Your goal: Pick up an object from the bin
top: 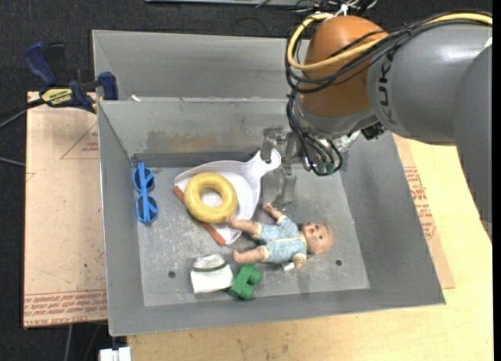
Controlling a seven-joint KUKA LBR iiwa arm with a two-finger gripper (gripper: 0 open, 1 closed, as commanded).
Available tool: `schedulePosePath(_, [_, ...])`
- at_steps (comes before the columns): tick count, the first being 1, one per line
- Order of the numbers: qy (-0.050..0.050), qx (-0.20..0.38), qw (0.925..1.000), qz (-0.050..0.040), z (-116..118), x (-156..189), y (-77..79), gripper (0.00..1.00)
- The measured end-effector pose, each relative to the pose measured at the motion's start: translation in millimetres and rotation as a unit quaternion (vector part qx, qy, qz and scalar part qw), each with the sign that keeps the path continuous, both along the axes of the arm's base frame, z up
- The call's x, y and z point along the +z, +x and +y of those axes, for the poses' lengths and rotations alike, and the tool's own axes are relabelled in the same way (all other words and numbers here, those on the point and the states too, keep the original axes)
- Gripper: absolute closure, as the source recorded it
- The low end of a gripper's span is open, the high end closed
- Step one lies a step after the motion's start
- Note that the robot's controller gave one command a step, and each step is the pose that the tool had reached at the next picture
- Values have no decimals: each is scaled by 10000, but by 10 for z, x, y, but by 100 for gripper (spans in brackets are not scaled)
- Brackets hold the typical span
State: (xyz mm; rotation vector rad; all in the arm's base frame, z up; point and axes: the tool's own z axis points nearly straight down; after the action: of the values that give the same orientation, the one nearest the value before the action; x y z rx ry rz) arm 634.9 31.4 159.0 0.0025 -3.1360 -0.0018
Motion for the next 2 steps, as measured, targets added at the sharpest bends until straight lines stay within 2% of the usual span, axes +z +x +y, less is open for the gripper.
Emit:
schedulePosePath(1, [1,-3,10000,-38,-1,52,16,0])
schedulePosePath(2, [2,1304,9914,-74,60,-388,127,0])
